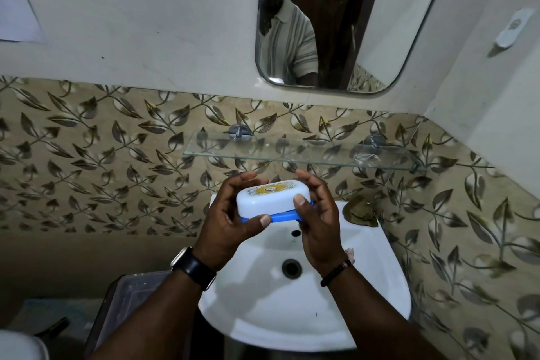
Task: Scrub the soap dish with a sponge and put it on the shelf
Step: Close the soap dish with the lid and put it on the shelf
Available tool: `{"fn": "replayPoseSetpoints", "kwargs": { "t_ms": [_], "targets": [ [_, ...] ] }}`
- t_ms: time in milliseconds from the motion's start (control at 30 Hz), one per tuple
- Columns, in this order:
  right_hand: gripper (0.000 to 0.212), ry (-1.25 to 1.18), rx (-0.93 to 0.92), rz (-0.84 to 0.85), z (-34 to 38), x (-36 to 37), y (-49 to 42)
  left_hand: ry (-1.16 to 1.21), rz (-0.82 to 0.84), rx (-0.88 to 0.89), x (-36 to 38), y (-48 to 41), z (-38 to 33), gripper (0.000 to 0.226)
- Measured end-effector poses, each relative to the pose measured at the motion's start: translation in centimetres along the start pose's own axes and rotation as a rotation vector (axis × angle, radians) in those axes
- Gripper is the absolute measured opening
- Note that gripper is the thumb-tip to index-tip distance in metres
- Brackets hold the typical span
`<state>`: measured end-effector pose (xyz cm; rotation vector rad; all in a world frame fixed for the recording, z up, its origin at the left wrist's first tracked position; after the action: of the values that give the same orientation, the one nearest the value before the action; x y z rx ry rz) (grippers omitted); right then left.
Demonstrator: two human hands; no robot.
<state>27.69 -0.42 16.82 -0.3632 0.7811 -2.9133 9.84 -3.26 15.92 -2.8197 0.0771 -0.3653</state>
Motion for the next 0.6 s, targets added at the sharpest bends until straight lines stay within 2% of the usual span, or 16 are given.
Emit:
{"fn": "replayPoseSetpoints", "kwargs": {
  "t_ms": [133, 333, 467, 600],
  "targets": [
    [0.048, -0.033, 0.003, 0.005, 0.4, -0.1, -0.4, 0.021, -0.002, 0.006, -0.1, -0.3, 0.0, 0.07],
    [0.044, 0.075, -0.005, 0.096, 1.1, 0.0, -0.7, 0.088, -0.05, 0.01, -0.2, -0.3, -0.2, 0.064],
    [0.065, 0.127, -0.014, 0.228, 1.5, -0.4, -1.0, 0.116, -0.054, 0.008, -0.4, -0.7, -0.3, 0.058],
    [0.072, 0.103, -0.01, 0.306, 1.8, -0.8, -1.3, 0.127, -0.02, 0.006, -0.3, -1.1, -0.4, 0.06]
  ]
}}
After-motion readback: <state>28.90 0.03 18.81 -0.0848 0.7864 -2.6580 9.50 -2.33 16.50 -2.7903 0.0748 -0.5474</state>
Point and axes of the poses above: each hand's wrist, its own y-axis away from the middle knuckle, its own x-axis out of the palm, z = x × y, the point moved 4 cm from there along -y, towards the middle knuckle, and after that the axes turned 8 degrees about -x, right-handed, at the moved point
